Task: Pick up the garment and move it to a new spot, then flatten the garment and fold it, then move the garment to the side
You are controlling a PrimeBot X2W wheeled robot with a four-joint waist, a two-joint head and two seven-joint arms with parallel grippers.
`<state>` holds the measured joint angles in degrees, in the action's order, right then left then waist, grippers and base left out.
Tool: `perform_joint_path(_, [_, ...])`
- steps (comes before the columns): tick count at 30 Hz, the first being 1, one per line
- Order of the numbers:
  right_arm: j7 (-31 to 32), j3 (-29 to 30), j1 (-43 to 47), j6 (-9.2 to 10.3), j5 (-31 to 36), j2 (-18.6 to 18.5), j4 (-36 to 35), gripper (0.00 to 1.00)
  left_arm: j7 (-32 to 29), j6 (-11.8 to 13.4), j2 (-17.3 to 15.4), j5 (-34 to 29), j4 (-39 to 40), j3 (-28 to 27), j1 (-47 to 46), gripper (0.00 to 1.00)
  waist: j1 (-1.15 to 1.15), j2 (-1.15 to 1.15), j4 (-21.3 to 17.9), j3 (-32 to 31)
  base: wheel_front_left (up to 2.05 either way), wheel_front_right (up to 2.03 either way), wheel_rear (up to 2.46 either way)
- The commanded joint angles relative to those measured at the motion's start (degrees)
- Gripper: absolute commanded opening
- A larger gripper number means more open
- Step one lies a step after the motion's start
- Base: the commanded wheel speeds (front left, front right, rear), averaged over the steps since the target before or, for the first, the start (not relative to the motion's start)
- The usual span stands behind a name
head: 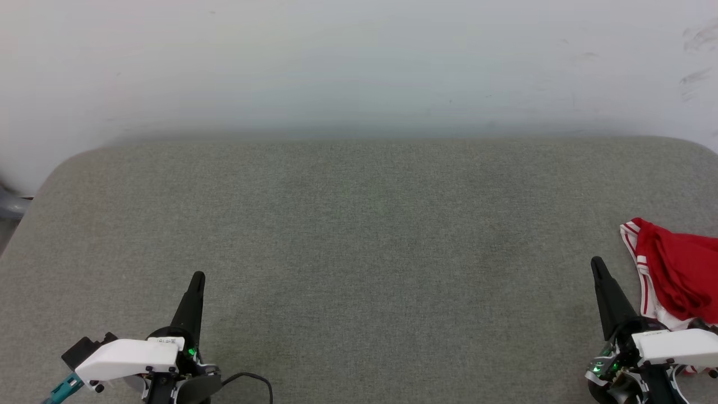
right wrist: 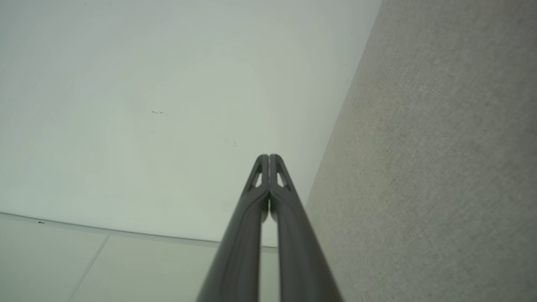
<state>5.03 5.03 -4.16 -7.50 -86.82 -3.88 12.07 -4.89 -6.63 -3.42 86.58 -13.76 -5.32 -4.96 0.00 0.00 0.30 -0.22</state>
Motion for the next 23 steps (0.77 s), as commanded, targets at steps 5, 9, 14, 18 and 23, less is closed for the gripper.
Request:
perform_joint_path(5, [0.4, 0.2, -1.8, 0.02, -4.0, 0.0, 1.2, 0.00, -1.1, -0.7, 0.4, 3.4, -0.2, -0.9, -1.4, 0.00, 0.00, 0.00, -0.2, 0.2, 0.00, 0.00, 0.00])
perform_joint_path(9, [0.5, 0.2, -2.2, 0.02, -5.5, 0.1, 1.7, 0.00, -1.5, -0.9, 0.5, 4.8, -0.3, -1.2, -1.4, 0.00, 0.00, 0.00, -0.2, 0.3, 0.00, 0.00, 0.00])
perform_joint_path(14, [0.5, 0.3, -2.5, 0.02, -6.7, 0.1, 2.1, 0.00, -1.9, -1.0, 0.7, 5.9, -0.4, -1.5, -1.6, 0.00, 0.00, 0.00, -0.3, 0.4, 0.00, 0.00, 0.00])
perform_joint_path(18, [0.5, 0.3, -2.5, 0.02, -6.6, 0.2, 2.1, 0.00, -1.8, -1.0, 0.7, 5.8, -0.4, -1.4, -1.5, 0.00, 0.00, 0.00, -0.3, 0.4, 0.00, 0.00, 0.00])
perform_joint_path(23, [0.6, 0.4, -2.5, 0.02, -6.5, 0.2, 2.1, 0.00, -1.8, -1.0, 0.7, 5.8, -0.4, -1.4, -1.5, 0.00, 0.00, 0.00, -0.3, 0.4, 0.00, 0.00, 0.00])
